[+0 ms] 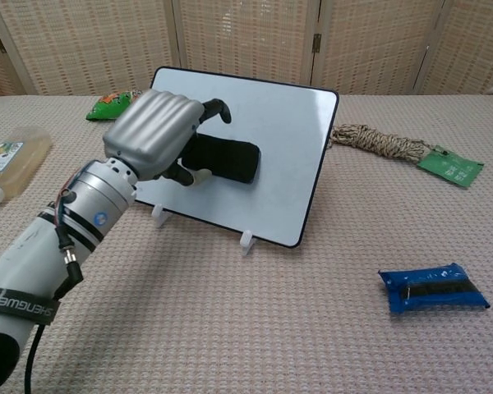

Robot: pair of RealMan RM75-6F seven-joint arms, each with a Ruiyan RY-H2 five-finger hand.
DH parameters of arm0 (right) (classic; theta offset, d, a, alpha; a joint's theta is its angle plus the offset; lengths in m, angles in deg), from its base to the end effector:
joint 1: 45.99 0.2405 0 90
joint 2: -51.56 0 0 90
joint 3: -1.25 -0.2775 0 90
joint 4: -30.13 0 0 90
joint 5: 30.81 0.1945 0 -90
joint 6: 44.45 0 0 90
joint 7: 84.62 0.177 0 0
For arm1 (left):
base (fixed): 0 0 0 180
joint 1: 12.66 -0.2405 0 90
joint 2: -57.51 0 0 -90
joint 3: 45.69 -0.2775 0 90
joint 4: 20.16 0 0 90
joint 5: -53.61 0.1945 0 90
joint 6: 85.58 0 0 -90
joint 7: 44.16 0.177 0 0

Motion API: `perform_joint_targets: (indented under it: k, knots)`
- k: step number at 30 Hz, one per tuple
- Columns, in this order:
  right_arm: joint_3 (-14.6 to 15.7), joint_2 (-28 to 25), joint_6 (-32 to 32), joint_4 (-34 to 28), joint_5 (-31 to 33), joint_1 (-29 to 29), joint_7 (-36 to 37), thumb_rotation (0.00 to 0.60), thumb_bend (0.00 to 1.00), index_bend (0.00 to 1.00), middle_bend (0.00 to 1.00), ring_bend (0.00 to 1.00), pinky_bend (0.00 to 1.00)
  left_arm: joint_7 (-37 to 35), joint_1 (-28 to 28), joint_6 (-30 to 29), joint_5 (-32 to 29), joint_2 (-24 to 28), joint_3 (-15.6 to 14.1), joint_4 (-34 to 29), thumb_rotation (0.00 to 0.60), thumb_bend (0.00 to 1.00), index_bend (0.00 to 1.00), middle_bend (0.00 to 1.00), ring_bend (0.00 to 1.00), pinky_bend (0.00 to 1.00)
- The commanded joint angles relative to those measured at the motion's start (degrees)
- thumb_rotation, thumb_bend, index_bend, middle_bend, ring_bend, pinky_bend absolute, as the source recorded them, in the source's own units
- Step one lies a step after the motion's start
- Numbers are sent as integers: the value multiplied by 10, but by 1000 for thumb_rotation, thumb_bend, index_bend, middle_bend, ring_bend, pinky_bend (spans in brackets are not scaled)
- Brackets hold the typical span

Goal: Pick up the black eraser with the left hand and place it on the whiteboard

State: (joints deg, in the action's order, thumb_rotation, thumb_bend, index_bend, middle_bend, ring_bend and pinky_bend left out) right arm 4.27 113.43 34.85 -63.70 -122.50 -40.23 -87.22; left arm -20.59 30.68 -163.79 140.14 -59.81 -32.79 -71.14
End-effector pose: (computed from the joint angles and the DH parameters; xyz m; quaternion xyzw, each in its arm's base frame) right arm -0.3198 -0.1948 0.1542 0.6744 -0.3981 0.3290 0.5277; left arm -0.0930 0.3725 -0.0724 -0.6880 -0.1496 -0.4934 0.5107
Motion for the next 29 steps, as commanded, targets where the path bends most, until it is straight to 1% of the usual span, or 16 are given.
perform_joint_targets:
  k: [1, 2, 4, 5, 7, 9, 10, 11, 13, 15, 18, 19, 20, 22, 24, 29]
  knots:
    - [0, 0, 1, 1, 0, -1, -1, 600, 393, 0, 0, 0, 0, 6, -20, -18, 5, 29, -12, -43, 600, 256, 296, 1000, 917, 993]
    - [0, 1, 0, 1, 0, -1, -2, 600, 393, 0, 0, 0, 0, 9, -29, -24, 6, 42, -16, -60, 600, 252, 284, 1000, 892, 982]
    - [1, 1, -1, 1, -2, 0, -3, 600, 393, 0, 0, 0, 0, 22, -57, -36, 4, 80, -31, -111, 600, 248, 258, 975, 784, 910]
    - [2, 2, -1, 1, -4, 0, -4, 600, 393, 0, 0, 0, 0, 31, -71, -40, 0, 101, -38, -140, 600, 247, 240, 911, 696, 828]
    - [4, 3, 0, 1, -9, 0, -6, 600, 393, 0, 0, 0, 0, 46, -108, -42, -13, 162, -60, -217, 600, 247, 185, 642, 468, 561]
    - [6, 4, 2, 2, -15, 0, -8, 600, 393, 0, 0, 0, 0, 47, -146, -41, -31, 236, -86, -300, 600, 249, 127, 411, 278, 345]
    - [7, 5, 2, 2, -17, -1, -9, 600, 393, 0, 0, 0, 0, 43, -162, -35, -40, 272, -102, -335, 600, 248, 92, 301, 187, 256]
    - [8, 6, 3, 2, -20, -1, -10, 600, 394, 0, 0, 0, 0, 41, -182, -28, -53, 321, -123, -379, 600, 246, 65, 224, 123, 194]
    - [10, 7, 2, 3, -25, 0, -11, 600, 393, 0, 0, 0, 0, 39, -211, -34, -62, 381, -151, -425, 600, 241, 28, 99, 24, 74]
    - [12, 7, -1, 3, -27, 1, -12, 600, 393, 0, 0, 0, 0, 20, -245, -50, -62, 427, -183, -450, 600, 240, 22, 53, 1, 18]
    - [15, 9, -1, 2, -31, 1, -14, 600, 393, 0, 0, 0, 0, -41, -294, -80, -52, 465, -218, -458, 600, 237, 5, 30, 0, 0]
    - [15, 9, -1, 2, -32, 1, -16, 600, 393, 0, 0, 0, 0, -59, -309, -96, -48, 469, -223, -453, 600, 236, 1, 24, 0, 0]
    - [16, 9, -1, 1, -33, 0, -16, 600, 393, 0, 0, 0, 0, -81, -328, -120, -42, 468, -224, -442, 600, 235, 0, 19, 0, 0]
    - [17, 9, 2, 0, -36, -1, -17, 600, 393, 0, 0, 0, 0, -84, -348, -145, -34, 468, -224, -434, 600, 232, 0, 5, 0, 0]
    - [19, 8, 8, 0, -40, -4, -15, 600, 393, 0, 0, 0, 0, -93, -362, -173, -11, 465, -221, -427, 600, 230, 0, 0, 0, 0]
    - [27, 4, 21, 1, -56, -10, -10, 600, 393, 0, 0, 0, 0, -82, -376, -184, 18, 459, -219, -418, 600, 228, 0, 0, 0, 0]
